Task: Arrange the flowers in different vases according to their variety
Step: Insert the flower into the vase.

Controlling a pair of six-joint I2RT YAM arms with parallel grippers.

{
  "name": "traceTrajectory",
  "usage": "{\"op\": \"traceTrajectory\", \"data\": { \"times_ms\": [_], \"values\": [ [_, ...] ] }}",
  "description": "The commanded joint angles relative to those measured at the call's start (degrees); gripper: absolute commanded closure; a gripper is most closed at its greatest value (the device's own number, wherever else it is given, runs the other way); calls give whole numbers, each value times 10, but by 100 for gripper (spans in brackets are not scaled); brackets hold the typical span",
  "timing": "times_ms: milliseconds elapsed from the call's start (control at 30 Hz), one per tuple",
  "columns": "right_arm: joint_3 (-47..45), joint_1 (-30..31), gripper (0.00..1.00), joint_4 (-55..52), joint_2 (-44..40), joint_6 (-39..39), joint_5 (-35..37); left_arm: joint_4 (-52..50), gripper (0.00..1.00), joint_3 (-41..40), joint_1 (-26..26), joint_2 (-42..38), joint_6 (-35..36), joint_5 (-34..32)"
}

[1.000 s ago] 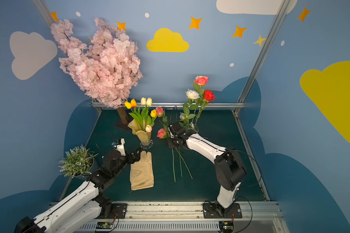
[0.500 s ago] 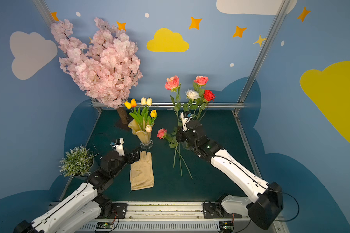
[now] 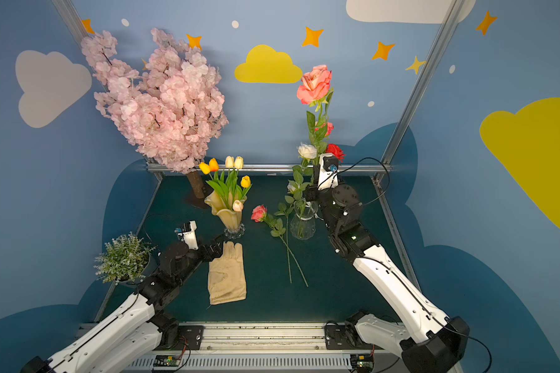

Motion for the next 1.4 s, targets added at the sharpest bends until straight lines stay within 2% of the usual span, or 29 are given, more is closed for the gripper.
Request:
{"op": "traceTrajectory", "data": {
  "times_ms": [0, 267, 400, 567, 767, 833, 900, 1100, 1367],
  "values": [
    [26, -16, 100, 81, 32, -48, 16, 14, 0, -2, -1, -6, 2, 2],
    [62, -50, 100, 87, 117, -43, -20, 12, 0, -1, -2, -15, -2, 1],
    [29, -60, 100, 107, 139, -25, -35, 7, 0, -2, -2, -25, -3, -4],
    [-32, -63, 100, 130, 148, 8, -48, 28, 0, -10, -3, -26, 6, 21],
    [-107, -62, 100, 118, 119, 76, -72, 36, 0, -16, -2, -25, 8, 22],
    [-119, -62, 91, 93, 104, 96, -76, 36, 0, -16, -2, -23, 7, 19],
    [-124, -62, 86, 62, 87, 111, -82, 33, 0, -15, -2, -17, 6, 12],
    [-108, -62, 81, -74, 29, 159, -113, 7, 0, 3, 3, 24, -15, -17],
    [-144, -58, 74, -155, -58, 177, -226, -2, 0, 20, 17, 77, -37, -2]
  ]
}}
